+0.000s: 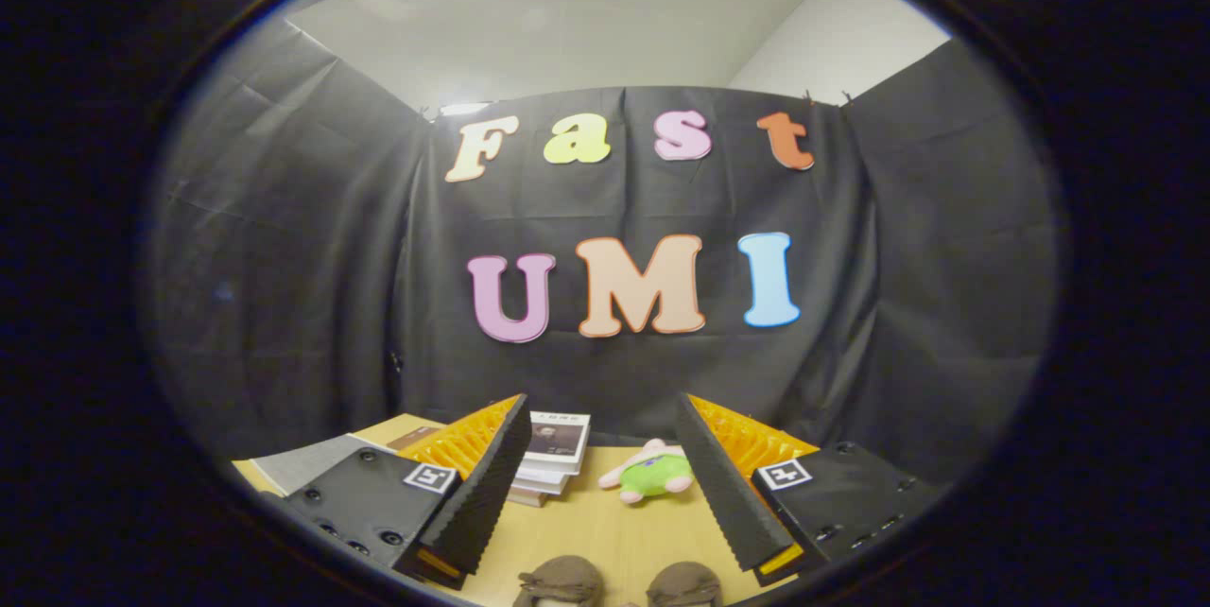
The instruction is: Open the storage box then place both shoes into the box .Put the left shoe in first, then the right shoe, with the right side of both shoes facing outward in a uniform manner.
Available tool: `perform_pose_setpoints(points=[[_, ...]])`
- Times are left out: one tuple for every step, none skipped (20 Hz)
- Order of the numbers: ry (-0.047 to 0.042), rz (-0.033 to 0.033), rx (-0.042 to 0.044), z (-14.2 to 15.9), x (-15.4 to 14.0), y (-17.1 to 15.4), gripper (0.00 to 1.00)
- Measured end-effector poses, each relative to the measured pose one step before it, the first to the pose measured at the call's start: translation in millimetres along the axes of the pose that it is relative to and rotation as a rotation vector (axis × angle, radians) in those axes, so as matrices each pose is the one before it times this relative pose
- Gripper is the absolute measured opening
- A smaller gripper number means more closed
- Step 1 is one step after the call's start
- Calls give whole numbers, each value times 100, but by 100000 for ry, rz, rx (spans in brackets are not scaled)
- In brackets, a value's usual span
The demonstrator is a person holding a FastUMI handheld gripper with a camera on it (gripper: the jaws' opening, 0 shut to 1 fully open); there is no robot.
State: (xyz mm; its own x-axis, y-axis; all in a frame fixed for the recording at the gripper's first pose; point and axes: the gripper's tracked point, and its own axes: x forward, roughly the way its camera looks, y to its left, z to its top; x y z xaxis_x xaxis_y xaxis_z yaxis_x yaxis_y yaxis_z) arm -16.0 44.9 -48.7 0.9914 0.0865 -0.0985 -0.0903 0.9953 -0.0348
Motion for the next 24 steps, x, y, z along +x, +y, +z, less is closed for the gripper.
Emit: perform_pose_setpoints(points=[[2211,1815,659,-842,122,364,99],[2391,1509,803,-766,88,399,99],[2410,2591,2366,-886,88,644,99],[2405,3437,3984,-803,152,1057,99],[3276,3661,4986,-945,221,1141,99],[3504,3310,5375,-1191,218,845,99],[3289,3444,5475,-850,206,812,99],[3374,3087,5091,-961,218,806,98],[3366,2719,4686,-1060,322,587,98],[3798,2709,4595,-1176,271,579,98],[4897,2622,4725,-1393,355,467,98],[3746,1751,3518,-1288,134,165,98],[4205,1817,4016,-1208,240,205,99],[3690,1930,4287,-1386,377,382,99],[4423,1952,4887,-1263,473,289,99],[5459,2277,5620,-1717,394,39,99],[5469,3264,6237,-1563,690,264,98],[5589,2503,6546,-1572,404,325,98],[5220,1982,6505,-1440,801,-62,98],[4753,1850,5915,-1733,749,-373,98],[3684,899,5128,-1120,806,-460,98],[3084,784,4402,-861,591,-463,98],[2382,1171,4114,-601,498,-298,98],[2568,1834,4423,-566,308,-41,89]])
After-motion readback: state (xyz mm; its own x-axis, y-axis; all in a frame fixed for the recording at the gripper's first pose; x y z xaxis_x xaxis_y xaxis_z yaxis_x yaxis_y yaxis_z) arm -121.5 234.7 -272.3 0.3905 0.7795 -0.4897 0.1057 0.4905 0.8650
